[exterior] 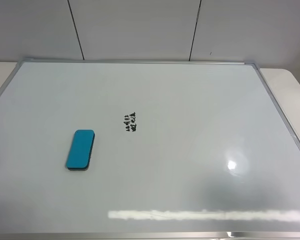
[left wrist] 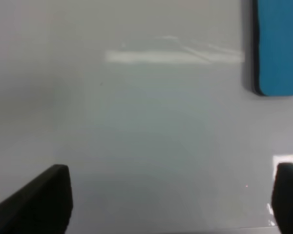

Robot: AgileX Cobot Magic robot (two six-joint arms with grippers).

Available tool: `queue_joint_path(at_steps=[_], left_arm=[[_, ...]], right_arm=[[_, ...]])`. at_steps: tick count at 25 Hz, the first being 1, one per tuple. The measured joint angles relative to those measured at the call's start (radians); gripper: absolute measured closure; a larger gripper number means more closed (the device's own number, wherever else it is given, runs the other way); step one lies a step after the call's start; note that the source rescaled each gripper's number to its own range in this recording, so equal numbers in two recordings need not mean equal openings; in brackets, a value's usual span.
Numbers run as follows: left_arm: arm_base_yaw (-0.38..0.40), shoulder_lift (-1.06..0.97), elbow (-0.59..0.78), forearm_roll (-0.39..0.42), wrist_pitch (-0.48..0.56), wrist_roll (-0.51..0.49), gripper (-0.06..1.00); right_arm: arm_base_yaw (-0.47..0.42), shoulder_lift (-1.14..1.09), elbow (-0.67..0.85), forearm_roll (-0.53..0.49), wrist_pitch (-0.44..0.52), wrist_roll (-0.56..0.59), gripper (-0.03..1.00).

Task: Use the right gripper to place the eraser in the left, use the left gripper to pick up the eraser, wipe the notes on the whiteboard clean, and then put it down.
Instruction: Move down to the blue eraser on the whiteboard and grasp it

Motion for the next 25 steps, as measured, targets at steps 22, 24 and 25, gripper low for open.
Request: queue_joint_path(at_steps=[22,24,25], left_arm=[[-0.538,0.748,-0.266,0.417,-0.25,-0.796,0.33],[-0.538,0.792,-0.277,0.401,-0.282,-0.796,0.33],[-0.54,0.812,-0.279,0.395,-0.292,-0.796,0.33]], right_arm=[[0.0,0.0,0.0,0.0,0.0,0.0,-0.03],[0.0,0.0,0.0,0.0,0.0,0.0,-0.03],[0.0,0.0,0.0,0.0,0.0,0.0,-0.03]])
